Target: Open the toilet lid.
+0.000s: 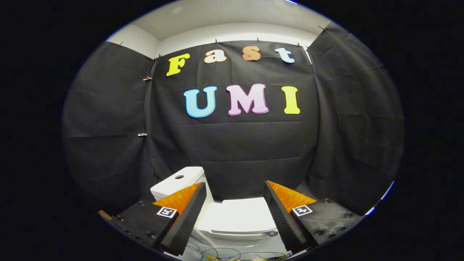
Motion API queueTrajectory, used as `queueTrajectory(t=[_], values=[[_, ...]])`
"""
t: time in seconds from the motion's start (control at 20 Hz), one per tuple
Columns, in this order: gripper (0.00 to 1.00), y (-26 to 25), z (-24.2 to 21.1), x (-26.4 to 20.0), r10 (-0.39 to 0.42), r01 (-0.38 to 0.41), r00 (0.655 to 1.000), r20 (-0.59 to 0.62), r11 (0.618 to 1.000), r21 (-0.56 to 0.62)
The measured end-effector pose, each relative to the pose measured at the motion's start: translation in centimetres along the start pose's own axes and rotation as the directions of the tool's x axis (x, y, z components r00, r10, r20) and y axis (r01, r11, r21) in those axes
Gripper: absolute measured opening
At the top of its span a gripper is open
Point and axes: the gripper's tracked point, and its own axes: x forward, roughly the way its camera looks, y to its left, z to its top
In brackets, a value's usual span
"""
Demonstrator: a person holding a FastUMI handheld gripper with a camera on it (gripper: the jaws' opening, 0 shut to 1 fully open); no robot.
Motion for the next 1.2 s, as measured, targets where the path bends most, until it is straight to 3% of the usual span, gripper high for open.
queueTrajectory(t=[0.4,0.8,1.0,1.2], values=[[0.99,-5.3,-3.4,2.5,-0.06,0.063,0.996,-0.06,0.997,0.055],[0.99,-15.3,-10.7,6.7,-0.18,0.22,0.966,-0.183,0.949,0.226],[0.99,-20.0,-16.0,9.4,-0.191,0.274,0.948,-0.252,0.897,0.348],[0.99,-23.5,-23.0,11.9,-0.148,0.325,0.922,-0.358,0.799,0.507]])
